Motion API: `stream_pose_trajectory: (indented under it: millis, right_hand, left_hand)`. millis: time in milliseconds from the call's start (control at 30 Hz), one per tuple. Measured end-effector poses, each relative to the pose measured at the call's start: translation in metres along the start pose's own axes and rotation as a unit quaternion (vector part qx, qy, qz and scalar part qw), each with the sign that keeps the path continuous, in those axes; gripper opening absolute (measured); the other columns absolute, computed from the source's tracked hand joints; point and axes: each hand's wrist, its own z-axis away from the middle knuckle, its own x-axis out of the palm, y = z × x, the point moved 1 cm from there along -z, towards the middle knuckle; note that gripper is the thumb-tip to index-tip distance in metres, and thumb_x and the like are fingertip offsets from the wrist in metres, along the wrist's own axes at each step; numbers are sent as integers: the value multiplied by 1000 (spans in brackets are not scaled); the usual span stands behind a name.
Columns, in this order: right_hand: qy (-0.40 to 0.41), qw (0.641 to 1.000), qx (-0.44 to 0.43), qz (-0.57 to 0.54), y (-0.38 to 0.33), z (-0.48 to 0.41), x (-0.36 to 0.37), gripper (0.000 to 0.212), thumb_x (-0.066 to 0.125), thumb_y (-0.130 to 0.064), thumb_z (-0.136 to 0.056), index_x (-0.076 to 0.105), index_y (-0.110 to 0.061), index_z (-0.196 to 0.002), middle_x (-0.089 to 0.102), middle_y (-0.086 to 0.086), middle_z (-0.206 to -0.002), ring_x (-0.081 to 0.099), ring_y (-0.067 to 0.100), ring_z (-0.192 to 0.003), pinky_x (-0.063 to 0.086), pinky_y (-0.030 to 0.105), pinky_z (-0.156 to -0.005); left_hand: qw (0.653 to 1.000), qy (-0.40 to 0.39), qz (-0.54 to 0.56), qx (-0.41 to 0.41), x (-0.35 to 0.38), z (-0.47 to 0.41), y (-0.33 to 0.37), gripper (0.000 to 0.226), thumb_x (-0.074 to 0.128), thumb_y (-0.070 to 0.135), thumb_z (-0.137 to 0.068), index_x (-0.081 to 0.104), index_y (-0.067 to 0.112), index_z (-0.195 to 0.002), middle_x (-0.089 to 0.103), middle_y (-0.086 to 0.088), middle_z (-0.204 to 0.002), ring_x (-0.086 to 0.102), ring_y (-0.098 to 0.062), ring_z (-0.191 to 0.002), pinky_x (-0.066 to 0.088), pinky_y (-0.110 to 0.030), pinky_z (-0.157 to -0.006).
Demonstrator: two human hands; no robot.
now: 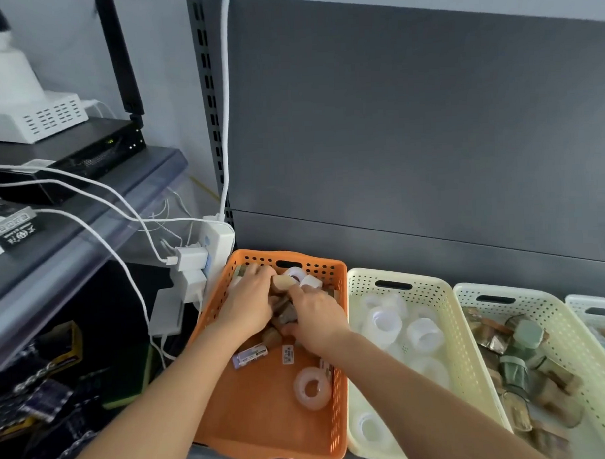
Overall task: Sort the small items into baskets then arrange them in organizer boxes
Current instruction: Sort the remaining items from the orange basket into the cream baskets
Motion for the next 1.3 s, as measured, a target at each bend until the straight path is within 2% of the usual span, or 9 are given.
stream_pose_trajectory:
  millis: [133,300,467,600,733,900,1067,1200,1300]
  right_hand:
    - [-8,1000,16,21,-2,2,4,55,69,-28,-83,44,-12,-129,48,10,-122,48,28,-115,47,38,-88]
    - [18,1000,11,-6,-2,10,1,45,67,-27,-83,49,-16,-122,51,8,-119,47,27,-115,45,38,-87]
    - [149,977,62,-137,16,30,-28,30,64,-32,-82,53,-17,-106,58,2,-104,56,23,-92,39,30,-68]
    - [260,933,128,-213,58,57,-62,26,62,-29,-86,54,-17,-108,48,-5,-98,56,20,-85,44,33,-71]
    - [314,907,187,-211,113,92,-85,27,60,-29,-88,54,-20,-113,49,-7,-100,56,19,-88,40,31,-68]
    - [314,898,265,-155,178,145,-100,32,58,-34,-89,47,-20,-116,58,-3,-105,57,19,-89,38,30,-68]
    - [215,919,319,-92,227,187,-103,33,55,-36,-89,47,-23,-118,62,-2,-111,58,19,-95,44,31,-72]
    - [124,951,277,-58,251,207,-96,37,55,-32,-89,55,-22,-124,57,-1,-126,55,21,-108,45,33,-89]
    - [104,962,251,-15,260,212,-89,34,52,-33,-91,60,-20,-122,50,3,-133,50,25,-114,41,35,-98]
  left_hand:
    - [999,19,49,1,-1,3,4,28,55,17,-92,48,20,-118,59,0,-116,53,-26,-108,45,-42,-89]
    - [987,76,138,-8,-11,4,14,30,49,21,-96,47,20,-126,54,0,-127,49,-22,-116,41,-39,-96]
    - [967,155,201,6,-18,5,42,41,49,21,-97,43,19,-138,50,0,-133,44,-18,-122,31,-23,-93]
    - [955,158,238,79,-12,13,98,36,53,22,-95,50,20,-131,54,2,-127,50,-15,-114,36,-23,-90]
    - [947,132,262,133,7,17,169,34,58,19,-91,55,18,-126,58,3,-119,52,-15,-107,34,-20,-83]
    - [957,59,246,145,43,24,242,35,59,22,-90,48,21,-123,60,1,-115,55,-21,-104,42,-31,-82]
    - [978,-10,106,182,82,31,282,28,59,29,-90,50,26,-116,63,3,-103,57,-21,-89,46,-33,-71]
    - [969,-44,3,243,112,34,291,39,55,18,-93,51,22,-132,57,1,-123,51,-20,-110,44,-33,-92]
    - [964,-16,-86,252,125,36,290,48,54,13,-92,42,21,-138,48,-1,-130,44,-20,-115,38,-32,-95]
